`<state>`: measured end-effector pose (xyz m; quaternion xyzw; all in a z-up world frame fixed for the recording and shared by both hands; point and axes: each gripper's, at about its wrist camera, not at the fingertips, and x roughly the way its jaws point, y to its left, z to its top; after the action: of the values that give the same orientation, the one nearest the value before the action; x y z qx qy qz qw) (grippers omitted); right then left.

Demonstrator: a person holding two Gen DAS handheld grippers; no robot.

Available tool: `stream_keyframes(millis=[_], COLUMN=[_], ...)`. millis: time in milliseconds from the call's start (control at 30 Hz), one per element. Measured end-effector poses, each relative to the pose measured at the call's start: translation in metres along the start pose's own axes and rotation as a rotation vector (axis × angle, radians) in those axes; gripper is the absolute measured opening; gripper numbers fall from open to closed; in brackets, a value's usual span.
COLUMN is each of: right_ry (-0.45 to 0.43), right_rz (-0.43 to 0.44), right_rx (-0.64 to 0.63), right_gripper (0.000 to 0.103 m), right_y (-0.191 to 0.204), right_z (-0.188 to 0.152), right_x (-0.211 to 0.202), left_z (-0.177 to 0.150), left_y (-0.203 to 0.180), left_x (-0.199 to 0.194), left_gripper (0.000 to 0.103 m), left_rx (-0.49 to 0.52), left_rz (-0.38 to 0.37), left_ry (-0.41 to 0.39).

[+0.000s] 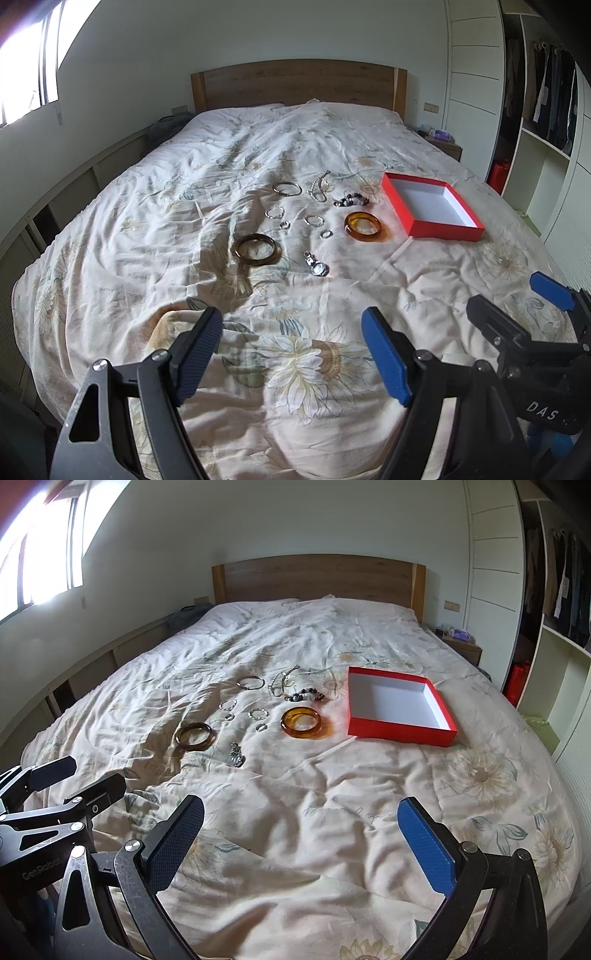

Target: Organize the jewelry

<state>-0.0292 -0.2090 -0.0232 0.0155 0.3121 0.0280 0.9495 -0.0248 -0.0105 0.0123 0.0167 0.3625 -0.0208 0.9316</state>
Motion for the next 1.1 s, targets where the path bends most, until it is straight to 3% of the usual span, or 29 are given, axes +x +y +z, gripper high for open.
stream_keyframes(millis=[367,567,1100], right_ry=[0.047,0.071,0.114], right_rz=[-0.085,-0.124,-0.125], right_rx=[0.055,0.038,-0.053], right_gripper=[0.103,0.103,0.103], right_y=[-0.009,-0.012,-0.004], right_z=[-0.005,-0.003,0.007], right_x=[0.007,0.024,0.061], left_z=[-0.001,0.002,0.010], left_y=[-0.010,-0.002,0.000], left_x=[0.019,0.033,0.083], left_gripper=[0.077,0.077,0.077], left_rx=[0.031,-0.006,-0.041], left_rz=[0.021,0.057,0.036], left_ry=[0.015,0.020,0.097])
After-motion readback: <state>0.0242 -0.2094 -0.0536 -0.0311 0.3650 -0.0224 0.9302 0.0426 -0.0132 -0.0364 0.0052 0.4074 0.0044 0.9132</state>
